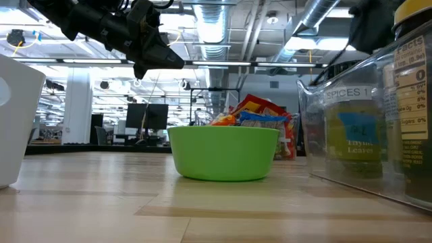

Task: Pick & Place Food Item
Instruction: Put the black spoon into the white bin

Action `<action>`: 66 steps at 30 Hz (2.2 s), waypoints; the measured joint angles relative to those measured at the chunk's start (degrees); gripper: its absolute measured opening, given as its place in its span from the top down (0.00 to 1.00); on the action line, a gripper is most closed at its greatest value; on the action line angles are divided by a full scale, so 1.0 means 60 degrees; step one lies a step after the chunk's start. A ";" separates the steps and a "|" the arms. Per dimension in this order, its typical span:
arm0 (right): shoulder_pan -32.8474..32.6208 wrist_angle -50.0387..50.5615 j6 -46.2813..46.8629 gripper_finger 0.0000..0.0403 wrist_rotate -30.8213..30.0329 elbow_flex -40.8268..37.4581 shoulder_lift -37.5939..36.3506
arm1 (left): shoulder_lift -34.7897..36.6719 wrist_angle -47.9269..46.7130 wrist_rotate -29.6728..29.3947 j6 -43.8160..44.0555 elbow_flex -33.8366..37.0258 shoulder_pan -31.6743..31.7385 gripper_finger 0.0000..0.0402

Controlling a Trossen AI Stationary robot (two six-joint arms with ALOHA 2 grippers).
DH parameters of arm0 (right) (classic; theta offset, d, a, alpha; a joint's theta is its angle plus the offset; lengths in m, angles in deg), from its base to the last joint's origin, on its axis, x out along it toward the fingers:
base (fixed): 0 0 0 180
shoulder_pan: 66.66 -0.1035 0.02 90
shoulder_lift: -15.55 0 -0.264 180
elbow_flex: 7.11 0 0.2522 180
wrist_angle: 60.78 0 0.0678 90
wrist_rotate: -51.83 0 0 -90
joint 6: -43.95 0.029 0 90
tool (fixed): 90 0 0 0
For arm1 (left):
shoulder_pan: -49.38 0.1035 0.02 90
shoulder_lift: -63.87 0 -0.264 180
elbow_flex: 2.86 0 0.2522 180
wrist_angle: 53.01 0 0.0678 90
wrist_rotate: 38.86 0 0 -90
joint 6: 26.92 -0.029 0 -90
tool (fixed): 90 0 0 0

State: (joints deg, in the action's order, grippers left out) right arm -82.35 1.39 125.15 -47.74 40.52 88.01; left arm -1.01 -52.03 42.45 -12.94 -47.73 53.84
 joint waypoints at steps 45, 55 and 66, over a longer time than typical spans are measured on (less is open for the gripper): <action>-0.1458 -0.1298 -0.3380 1.00 -0.8951 0.2333 0.0064 | 0.0003 0.0307 0.0000 0.0004 0.0000 -0.0002 0.91; -0.0549 -0.3545 -0.4790 1.00 -0.9160 0.2343 0.1916 | 0.0003 0.0471 0.0001 0.0004 0.0000 -0.0001 0.91; -0.0003 -0.5154 -0.7412 1.00 -0.9066 0.4115 0.3863 | -0.0001 0.0921 -0.0001 0.0002 0.0000 0.0001 0.91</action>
State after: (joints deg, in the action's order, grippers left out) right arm -82.37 -29.54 80.68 -102.14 65.21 111.19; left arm -1.02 -46.51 42.45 -12.93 -47.73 53.85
